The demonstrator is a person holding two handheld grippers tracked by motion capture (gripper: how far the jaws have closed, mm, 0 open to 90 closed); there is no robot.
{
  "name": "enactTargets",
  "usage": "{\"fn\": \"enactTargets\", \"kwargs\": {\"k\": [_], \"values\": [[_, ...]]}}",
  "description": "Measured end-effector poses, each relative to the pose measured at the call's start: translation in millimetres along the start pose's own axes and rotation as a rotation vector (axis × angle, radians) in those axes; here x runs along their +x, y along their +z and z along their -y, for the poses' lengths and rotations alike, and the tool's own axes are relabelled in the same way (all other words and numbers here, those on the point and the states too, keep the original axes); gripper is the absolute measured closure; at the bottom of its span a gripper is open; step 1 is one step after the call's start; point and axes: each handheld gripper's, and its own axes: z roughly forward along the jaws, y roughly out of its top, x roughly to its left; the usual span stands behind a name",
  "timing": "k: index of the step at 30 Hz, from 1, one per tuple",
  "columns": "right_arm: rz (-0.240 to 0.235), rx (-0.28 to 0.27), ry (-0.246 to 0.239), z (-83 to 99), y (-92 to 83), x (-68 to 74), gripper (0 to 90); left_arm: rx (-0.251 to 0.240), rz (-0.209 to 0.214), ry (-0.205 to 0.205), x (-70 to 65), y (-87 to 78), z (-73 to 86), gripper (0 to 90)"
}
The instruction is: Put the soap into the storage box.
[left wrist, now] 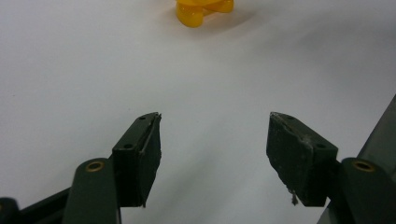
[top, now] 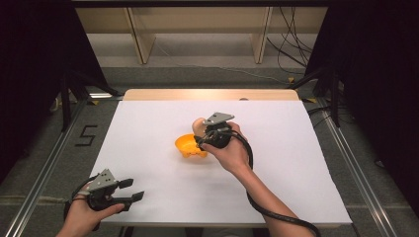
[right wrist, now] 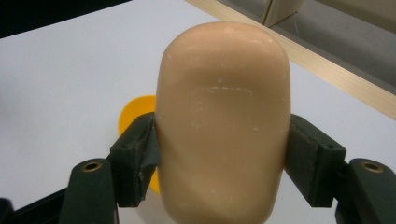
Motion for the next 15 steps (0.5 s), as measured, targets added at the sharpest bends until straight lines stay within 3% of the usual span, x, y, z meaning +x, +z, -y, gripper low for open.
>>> {"fn": "enactTargets", "kwargs": {"k": [4,5,7,13,14,15], "values": [[0.003,0.003,0.012,0.5,4.4,1.2,33.3,-0.003,0.002,0.005,0.4,0.3,0.1,35.1],[0.005,-0.002,0.014,0.8,5.8,1.4,33.3,-0.004,0.003,-0.015,-0.6,0.7,0.6,35.1],[-0.007,0.007,0.008,0.1,6.7,1.0,33.3,-0.004,0.003,-0.015,-0.6,0.7,0.6,35.1],[-0.006,0.012,0.003,-0.4,11.1,2.7,33.3,0.001,0.008,0.001,0.3,0.3,-0.1,35.1],[-0.014,0.025,0.029,-0.4,11.3,4.3,33.3,0.001,0.008,0.001,0.3,0.3,-0.1,35.0],[-0.008,0.02,0.011,-0.5,12.7,3.2,33.3,0.004,0.007,0.005,0.7,0.0,-0.1,35.1]]}}
